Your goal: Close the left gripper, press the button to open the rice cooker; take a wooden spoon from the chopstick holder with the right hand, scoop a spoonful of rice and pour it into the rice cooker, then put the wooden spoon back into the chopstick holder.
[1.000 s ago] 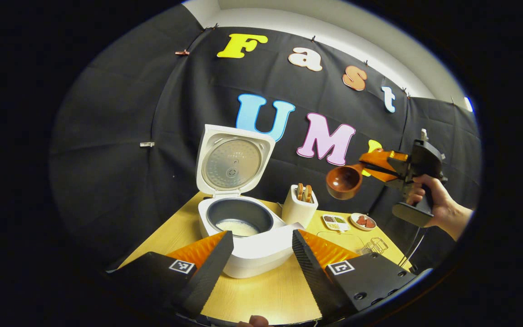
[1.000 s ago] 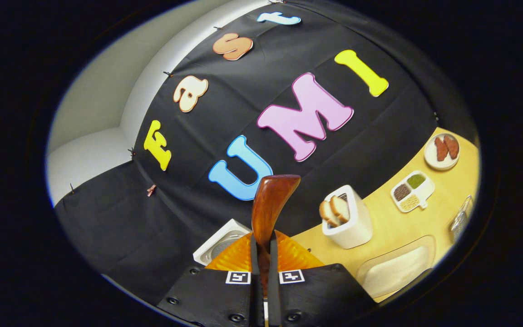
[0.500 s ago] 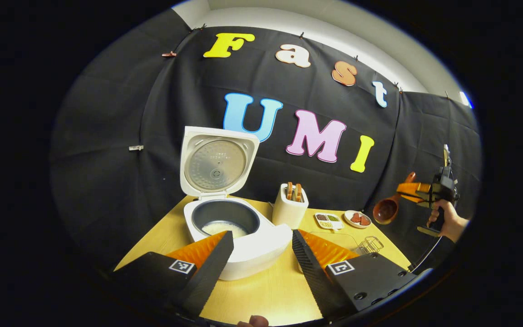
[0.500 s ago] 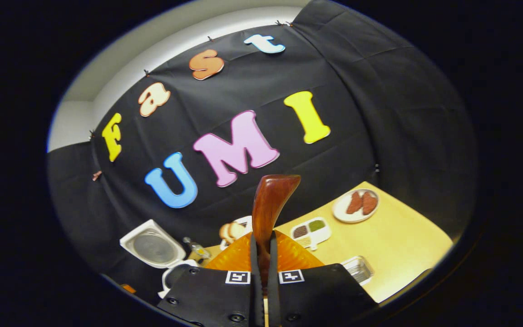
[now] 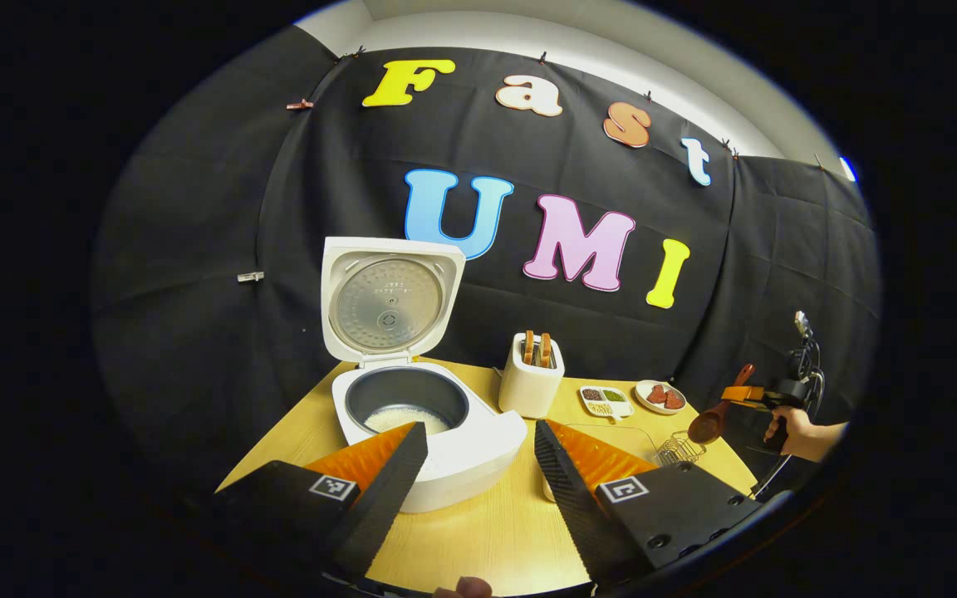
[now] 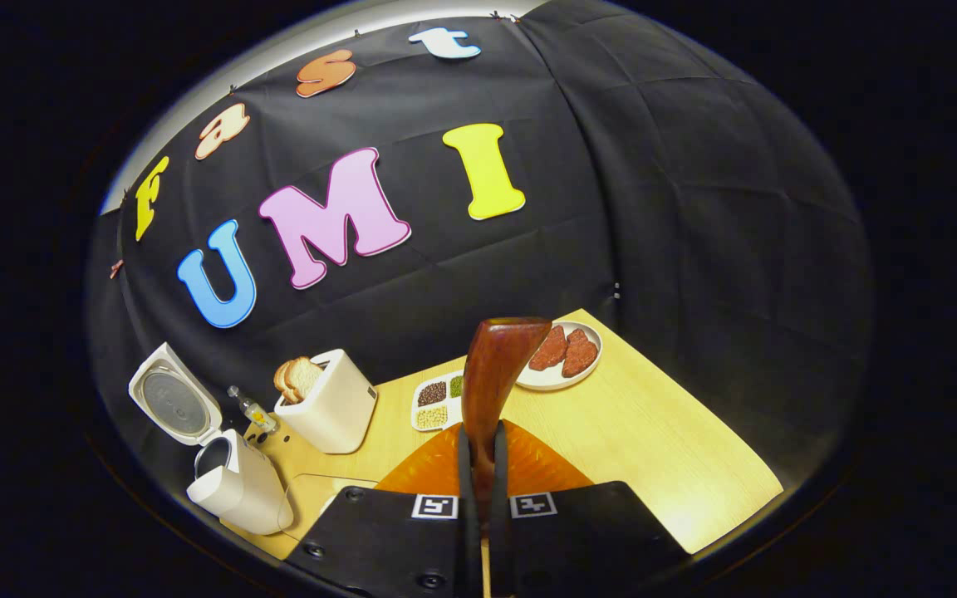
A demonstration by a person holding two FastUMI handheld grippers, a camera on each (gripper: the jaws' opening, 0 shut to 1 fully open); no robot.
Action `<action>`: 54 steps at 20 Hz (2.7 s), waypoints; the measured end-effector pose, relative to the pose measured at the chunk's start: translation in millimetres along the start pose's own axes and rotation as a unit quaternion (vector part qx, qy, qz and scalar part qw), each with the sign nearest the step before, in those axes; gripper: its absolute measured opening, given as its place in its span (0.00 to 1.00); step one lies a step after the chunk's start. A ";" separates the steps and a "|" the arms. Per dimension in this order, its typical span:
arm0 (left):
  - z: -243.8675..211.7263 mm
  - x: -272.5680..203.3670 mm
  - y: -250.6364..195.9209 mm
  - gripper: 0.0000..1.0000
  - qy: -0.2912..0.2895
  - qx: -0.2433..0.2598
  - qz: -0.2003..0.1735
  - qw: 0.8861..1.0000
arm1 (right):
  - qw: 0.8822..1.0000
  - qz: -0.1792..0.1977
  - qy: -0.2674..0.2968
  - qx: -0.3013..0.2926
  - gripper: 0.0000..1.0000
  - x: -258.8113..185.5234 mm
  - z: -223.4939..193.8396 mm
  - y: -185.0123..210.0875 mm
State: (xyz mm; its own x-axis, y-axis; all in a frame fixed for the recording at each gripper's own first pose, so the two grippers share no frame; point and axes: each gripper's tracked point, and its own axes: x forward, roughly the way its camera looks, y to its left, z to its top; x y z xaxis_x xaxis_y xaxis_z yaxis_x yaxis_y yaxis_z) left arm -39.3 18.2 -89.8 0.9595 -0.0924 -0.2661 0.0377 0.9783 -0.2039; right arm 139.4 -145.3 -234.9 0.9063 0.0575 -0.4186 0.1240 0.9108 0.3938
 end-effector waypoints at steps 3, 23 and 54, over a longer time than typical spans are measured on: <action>3.0 -1.7 -1.4 0.91 -0.001 0.001 0.012 1.000 | 1.000 -0.015 0.022 -0.005 0.08 17.2 -19.7 -12.5; 35.9 15.6 -8.4 0.91 -0.037 0.002 -0.001 0.999 | 0.995 -0.084 0.023 0.051 0.98 -38.1 -33.7 -57.2; 235.3 272.1 145.2 0.95 -0.107 0.052 0.199 0.973 | 0.991 0.007 -0.053 -0.127 0.98 -160.1 12.9 123.5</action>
State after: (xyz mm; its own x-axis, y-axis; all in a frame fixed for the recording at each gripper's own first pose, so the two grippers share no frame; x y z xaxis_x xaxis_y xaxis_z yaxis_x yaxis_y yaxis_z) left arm 293.0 178.8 29.9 0.9397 0.3273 -0.0991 -0.3313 0.9432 -0.0262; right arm 14.7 -47.3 -108.7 0.9462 0.0392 -0.3211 0.0187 0.9843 0.1753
